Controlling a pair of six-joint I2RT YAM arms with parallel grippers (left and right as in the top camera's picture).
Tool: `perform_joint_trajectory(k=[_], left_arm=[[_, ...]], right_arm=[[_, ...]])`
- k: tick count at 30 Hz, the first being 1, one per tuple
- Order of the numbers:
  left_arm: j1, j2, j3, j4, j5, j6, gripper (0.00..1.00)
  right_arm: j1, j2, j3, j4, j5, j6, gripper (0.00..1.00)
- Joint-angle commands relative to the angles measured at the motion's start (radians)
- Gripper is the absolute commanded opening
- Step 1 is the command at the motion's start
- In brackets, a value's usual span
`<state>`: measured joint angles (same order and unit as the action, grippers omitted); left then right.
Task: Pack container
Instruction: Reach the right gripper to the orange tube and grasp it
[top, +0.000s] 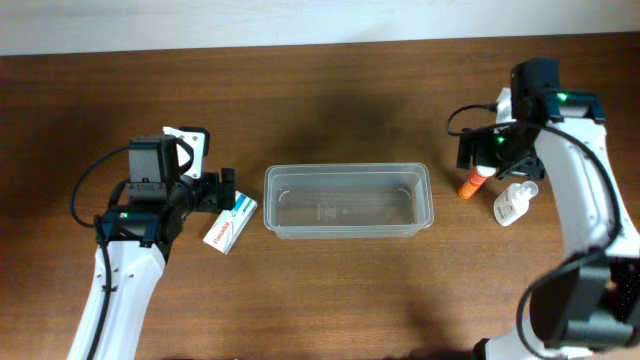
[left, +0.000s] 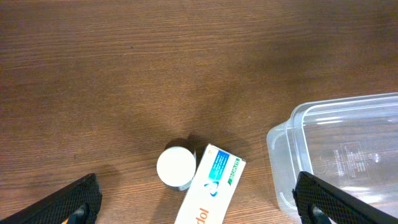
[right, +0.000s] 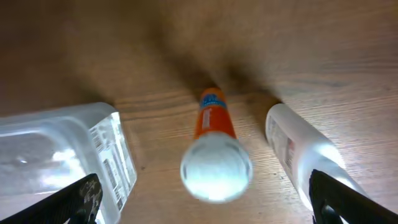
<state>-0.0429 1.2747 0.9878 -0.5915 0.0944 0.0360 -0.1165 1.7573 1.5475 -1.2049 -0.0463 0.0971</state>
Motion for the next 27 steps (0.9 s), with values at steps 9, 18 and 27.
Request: perform_joint_trajectory(k=[9,18,27], left_arm=[[-0.002,0.0,0.023,0.0,0.015,-0.006,1.0],[-0.002,0.0,0.023,0.0,0.015,-0.006,0.99],[-0.002,0.0,0.023,0.009,0.015,-0.006,0.99]], right_arm=[[-0.004,0.145,0.022,0.006,0.002,-0.011,0.87],[-0.004,0.146,0.022,0.015,0.006,-0.011,0.39],[-0.003,0.146,0.022,0.016,0.014,-0.011,0.2]])
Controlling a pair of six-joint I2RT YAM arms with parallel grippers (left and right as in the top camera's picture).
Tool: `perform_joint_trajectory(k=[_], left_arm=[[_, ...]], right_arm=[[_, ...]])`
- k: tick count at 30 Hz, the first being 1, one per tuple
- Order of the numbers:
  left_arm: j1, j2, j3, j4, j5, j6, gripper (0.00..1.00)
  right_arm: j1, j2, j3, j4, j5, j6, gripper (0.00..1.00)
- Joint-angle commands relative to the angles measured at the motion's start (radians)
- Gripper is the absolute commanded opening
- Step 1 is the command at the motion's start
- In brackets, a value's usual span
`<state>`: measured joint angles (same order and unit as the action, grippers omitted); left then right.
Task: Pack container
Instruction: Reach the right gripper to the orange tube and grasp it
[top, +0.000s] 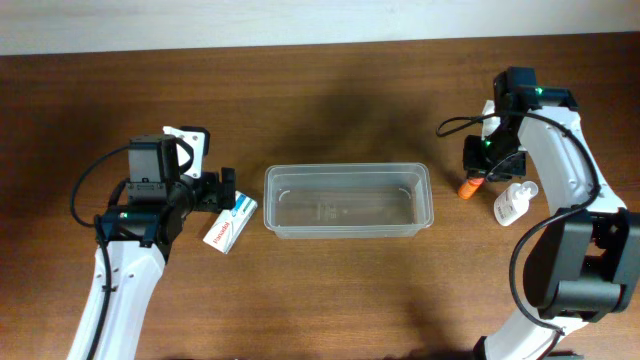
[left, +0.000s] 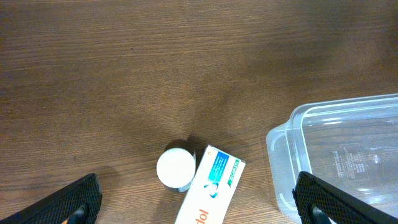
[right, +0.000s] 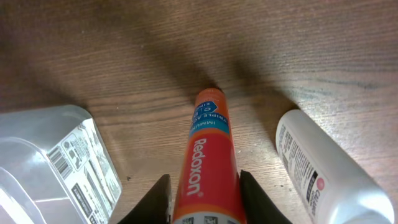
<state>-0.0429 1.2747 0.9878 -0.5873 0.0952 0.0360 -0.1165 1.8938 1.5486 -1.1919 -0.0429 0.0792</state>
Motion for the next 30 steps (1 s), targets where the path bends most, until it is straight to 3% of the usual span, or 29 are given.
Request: perform_joint_trajectory(k=[1,5,15,23,30], left_arm=[[-0.002,0.0,0.023,0.006,0.014,-0.006,0.99],[-0.002,0.0,0.023,0.01,0.014,-0.006,0.99],[-0.002,0.0,0.023,0.011,0.014,-0.006,0.99],[-0.002,0.0,0.023,0.024,0.014,-0.006,0.99],[-0.002,0.0,0.023,0.03,0.014,-0.006,0.99]], right_arm=[[-0.003,0.01,0.021,0.003,0.013,0.006,0.18],[-0.003,0.009,0.025,0.003,0.013,0.006,0.12],[0.044,-0.134,0.148,-0.117,-0.033,-0.058,0.09],[0.19,-0.333,0.225,-0.235,-0.037,-0.064,0.09],[0.296,-0.297,0.215,-0.266,-0.036,-0.06,0.1]])
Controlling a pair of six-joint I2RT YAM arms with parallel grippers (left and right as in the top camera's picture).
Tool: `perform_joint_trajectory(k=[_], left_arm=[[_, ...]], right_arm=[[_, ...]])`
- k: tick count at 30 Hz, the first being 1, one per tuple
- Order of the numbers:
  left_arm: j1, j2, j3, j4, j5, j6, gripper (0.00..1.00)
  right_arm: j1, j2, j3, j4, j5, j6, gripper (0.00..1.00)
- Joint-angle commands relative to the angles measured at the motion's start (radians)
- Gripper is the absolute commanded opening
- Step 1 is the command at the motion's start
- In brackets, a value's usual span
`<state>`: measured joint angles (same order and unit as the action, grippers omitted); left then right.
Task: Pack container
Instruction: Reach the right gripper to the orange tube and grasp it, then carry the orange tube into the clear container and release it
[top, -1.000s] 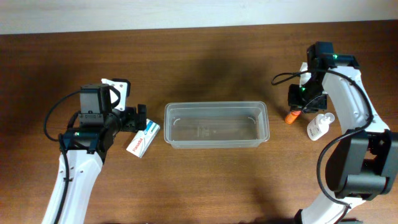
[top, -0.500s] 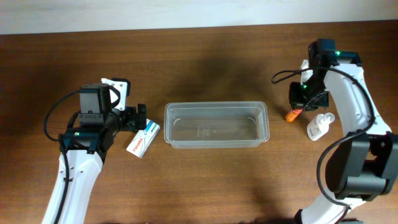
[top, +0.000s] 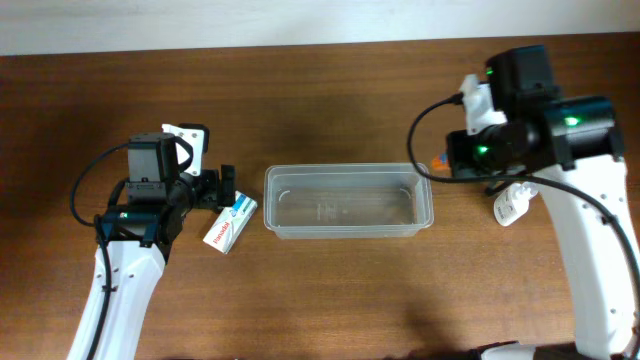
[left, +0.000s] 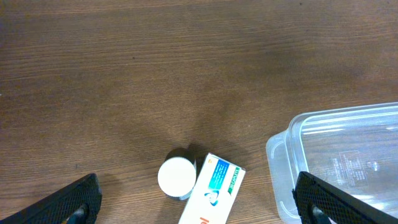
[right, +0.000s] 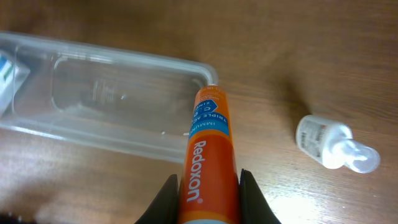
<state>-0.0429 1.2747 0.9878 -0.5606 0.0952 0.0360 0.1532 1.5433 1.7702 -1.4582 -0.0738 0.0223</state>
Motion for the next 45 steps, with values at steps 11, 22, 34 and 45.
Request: perform_joint_trajectory(k=[11,22,34,45], left_arm=[[-0.002,0.0,0.023,0.003,0.014,-0.006,0.99],[-0.002,0.0,0.023,0.003,0.014,-0.006,0.99],[-0.002,0.0,0.023,0.003,0.014,-0.006,0.99],[-0.002,0.0,0.023,0.003,0.014,-0.006,1.0]], right_arm=[[0.069,0.252,-0.089,0.072,-0.013,-0.003,0.09],[0.069,0.417,-0.095,0.208,0.01,-0.004,0.09],[0.069,0.461,-0.097,0.217,0.018,-0.008,0.33],[0.057,0.244,0.032,0.147,0.026,-0.007,0.6]])
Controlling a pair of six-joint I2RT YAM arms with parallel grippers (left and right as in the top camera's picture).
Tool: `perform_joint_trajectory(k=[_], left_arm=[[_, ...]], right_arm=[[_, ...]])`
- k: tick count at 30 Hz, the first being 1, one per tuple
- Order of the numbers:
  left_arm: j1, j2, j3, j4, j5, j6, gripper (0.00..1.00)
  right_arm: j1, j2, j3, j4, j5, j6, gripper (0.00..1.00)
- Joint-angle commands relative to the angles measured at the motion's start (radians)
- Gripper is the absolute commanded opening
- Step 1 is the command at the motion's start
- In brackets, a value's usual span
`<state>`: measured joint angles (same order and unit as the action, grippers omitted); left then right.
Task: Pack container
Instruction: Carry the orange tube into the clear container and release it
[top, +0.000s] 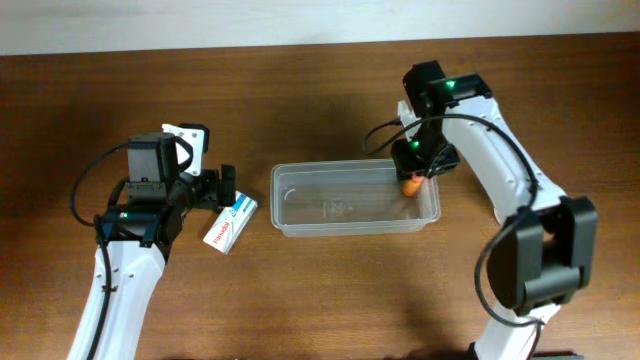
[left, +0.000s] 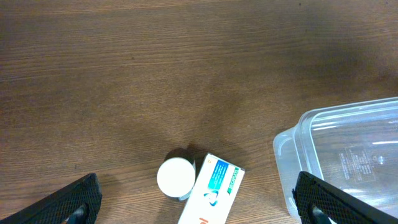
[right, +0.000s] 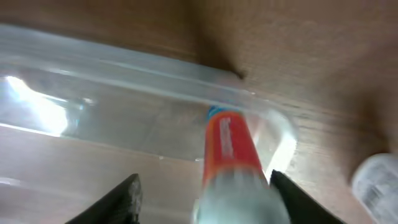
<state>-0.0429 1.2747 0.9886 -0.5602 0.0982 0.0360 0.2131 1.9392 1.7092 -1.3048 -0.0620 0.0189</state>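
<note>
The clear plastic container (top: 345, 205) lies mid-table. An orange Redoxon tube (right: 229, 146) with a white cap stands tilted inside the container's right end (top: 410, 183). My right gripper (right: 204, 182) hovers over the tube, open, its fingers (right: 127, 196) apart from the tube on both sides. A white-and-blue medicine box (left: 210, 194) and a small white-lidded jar (left: 176, 177) lie left of the container. Above them my left gripper (left: 196, 182) is open and empty.
A small white bottle (right: 376, 183) lies on the wood right of the container, hidden under my right arm in the overhead view. The table is dark brown wood, with a white wall along its far edge (top: 200, 20).
My right gripper came down over the container's right end and opened, and the orange tube now stands inside. The container sits slightly further right. The left arm has not moved.
My right gripper was open over the orange tube beside the white bottle, right of the container. Then it was shut on the tube, then held it raised above the container's right end. Now the tube is in the container and the gripper is open.
</note>
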Motion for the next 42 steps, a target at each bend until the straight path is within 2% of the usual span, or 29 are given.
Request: perform_joint_trajectory(k=[1,6,7,11,16,24,31,33,40,42], left_arm=[[-0.002,0.0,0.022,0.003,0.011,-0.006,0.99],[-0.002,0.0,0.022,0.003,0.011,-0.006,0.99],[-0.002,0.0,0.022,0.003,0.011,-0.006,0.99],[-0.002,0.0,0.022,0.004,0.011,-0.006,0.99],[-0.002,0.0,0.022,0.007,0.011,-0.006,0.99],[-0.002,0.0,0.022,0.007,0.011,-0.006,0.99],[-0.002,0.0,0.022,0.006,0.011,-0.006,0.99],[-0.002,0.0,0.022,0.006,0.011,-0.006,0.99],[-0.002,0.0,0.022,0.006,0.011,-0.006,0.99],[-0.002,0.0,0.022,0.006,0.012,-0.006,0.99]], right_arm=[[-0.013,-0.186,0.108,-0.006,0.016,0.0,0.63],[-0.122,-0.327,0.129,-0.013,0.108,0.1,0.72],[-0.191,-0.353,0.129,-0.035,0.108,0.103,0.74],[-0.345,-0.345,0.117,-0.109,0.107,0.102,0.76],[-0.492,-0.307,-0.003,-0.123,0.093,0.101,0.79],[-0.569,-0.249,-0.243,0.03,0.087,0.097,0.8],[-0.566,-0.181,-0.307,0.111,0.048,0.086,0.8],[-0.566,-0.167,-0.307,0.119,0.048,0.086,0.75],[-0.567,-0.166,-0.306,0.125,0.048,0.087,0.34],[-0.567,-0.166,-0.303,0.125,0.048,0.087,0.3]])
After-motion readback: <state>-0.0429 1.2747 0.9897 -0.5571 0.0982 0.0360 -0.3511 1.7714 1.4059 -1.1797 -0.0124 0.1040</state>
